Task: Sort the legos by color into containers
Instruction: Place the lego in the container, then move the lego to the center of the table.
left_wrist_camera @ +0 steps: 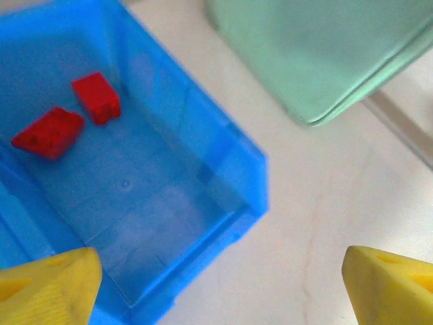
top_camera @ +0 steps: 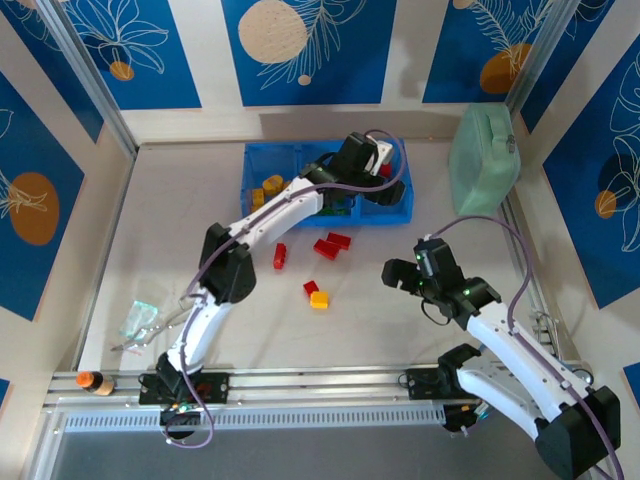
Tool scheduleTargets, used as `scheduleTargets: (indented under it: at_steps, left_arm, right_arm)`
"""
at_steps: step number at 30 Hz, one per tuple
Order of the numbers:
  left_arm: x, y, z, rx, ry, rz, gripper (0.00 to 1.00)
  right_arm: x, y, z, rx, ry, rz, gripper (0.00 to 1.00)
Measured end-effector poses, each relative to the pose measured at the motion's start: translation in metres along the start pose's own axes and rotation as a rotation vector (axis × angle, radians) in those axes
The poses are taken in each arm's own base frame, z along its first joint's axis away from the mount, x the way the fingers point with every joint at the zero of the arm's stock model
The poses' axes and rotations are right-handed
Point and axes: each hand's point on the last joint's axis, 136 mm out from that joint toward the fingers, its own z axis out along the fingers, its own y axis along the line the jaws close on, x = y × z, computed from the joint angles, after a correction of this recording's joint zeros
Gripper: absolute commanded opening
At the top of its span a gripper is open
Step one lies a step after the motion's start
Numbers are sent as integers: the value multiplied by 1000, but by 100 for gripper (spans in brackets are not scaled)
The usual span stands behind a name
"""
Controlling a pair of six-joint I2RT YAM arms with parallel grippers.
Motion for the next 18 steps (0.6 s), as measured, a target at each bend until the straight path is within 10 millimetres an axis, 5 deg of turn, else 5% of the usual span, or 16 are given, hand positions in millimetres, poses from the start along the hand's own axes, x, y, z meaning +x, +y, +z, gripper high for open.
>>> scheduleTargets:
  at_steps: [5,9,12,18]
  left_arm:
    - [-13,-25,-88,19,-118,39,91]
    - [9,-13,-139,-24,-190,25,90]
    - [57,12,-149,-87,-166,-32,89]
    - [202,83,-166,-282,1,-244,83]
  right_arm:
    - [-3,26,5,-72,37,-91,90]
    - [-3,63,10,-152,87,-223,90]
    - [-2,95,13,-212,115,-323,90]
    - [-3,149,38,-235,190,-416,87]
